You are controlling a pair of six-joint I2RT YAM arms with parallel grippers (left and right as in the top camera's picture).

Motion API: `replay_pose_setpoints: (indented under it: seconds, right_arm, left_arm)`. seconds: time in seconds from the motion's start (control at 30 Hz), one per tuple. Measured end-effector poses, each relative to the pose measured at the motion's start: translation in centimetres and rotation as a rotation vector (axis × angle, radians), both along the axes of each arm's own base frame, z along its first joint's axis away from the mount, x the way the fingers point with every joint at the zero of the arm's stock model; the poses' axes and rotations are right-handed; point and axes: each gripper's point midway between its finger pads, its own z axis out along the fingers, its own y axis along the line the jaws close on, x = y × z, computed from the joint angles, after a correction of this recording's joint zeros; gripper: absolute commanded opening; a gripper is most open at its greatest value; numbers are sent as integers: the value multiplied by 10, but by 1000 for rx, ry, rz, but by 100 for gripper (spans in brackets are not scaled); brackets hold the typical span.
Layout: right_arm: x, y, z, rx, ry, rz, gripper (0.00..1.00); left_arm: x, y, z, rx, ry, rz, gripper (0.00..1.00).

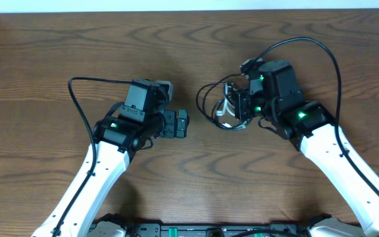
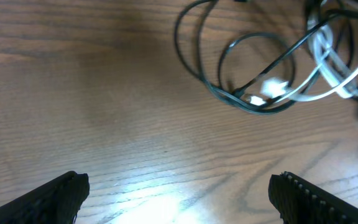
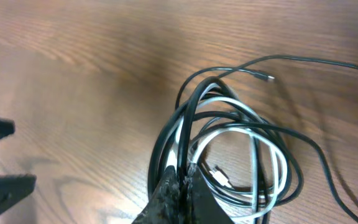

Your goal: Untangle cables

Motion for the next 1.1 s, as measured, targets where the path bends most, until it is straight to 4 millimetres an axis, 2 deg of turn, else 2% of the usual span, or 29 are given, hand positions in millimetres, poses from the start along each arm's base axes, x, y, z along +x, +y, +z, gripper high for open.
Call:
replay_pose_setpoints:
  seconds: [0.03,0.1,0.13,0.2,0.27,0.4,0.5,0.63,0.7,0.77,1.0,1.03,1.1]
  right_arm:
    - [-1,-5,-4,-25,14,-31,1]
    - [-3,-39,-24,-133,92,-218,1]
    - [-4,-48,-28,-160,110,-268,1]
    - [-2,-63,-37,-197,131,-366,1]
    - [1,-62,-41,-188,140,-387,1]
    - [0,-54,-46,-153,173,-376,1]
    - [1,-44,-43,-104,178,-352,1]
    - [6,-14,-30,45,176,-262,1]
    - [12,9,-12,171,151,-193,1]
    - [14,17,-4,224,144,-168,1]
    - [14,27,7,321,167,-135,1]
    - [14,28,8,329,172,-134,1]
    - [14,30,9,345,181,-136,1]
  left_arm:
    - [0,-1,0,-5,2,-3,98]
    - [-1,-5,2,-25,3,-16,98]
    - [-1,-7,3,-39,4,-20,98]
    - [2,-13,8,-78,-8,-21,98]
    - [7,-22,15,-134,-26,-24,98]
    - [19,-43,39,-286,-77,-26,98]
    - [25,-51,51,-367,-82,5,98]
    - [29,-58,60,-458,-53,57,98]
    - [28,-61,60,-487,-26,63,98]
    - [27,-65,58,-506,0,60,98]
    - [32,-78,45,-574,94,71,99]
    - [35,-80,44,-586,97,69,95]
    - [41,-87,44,-622,102,60,81]
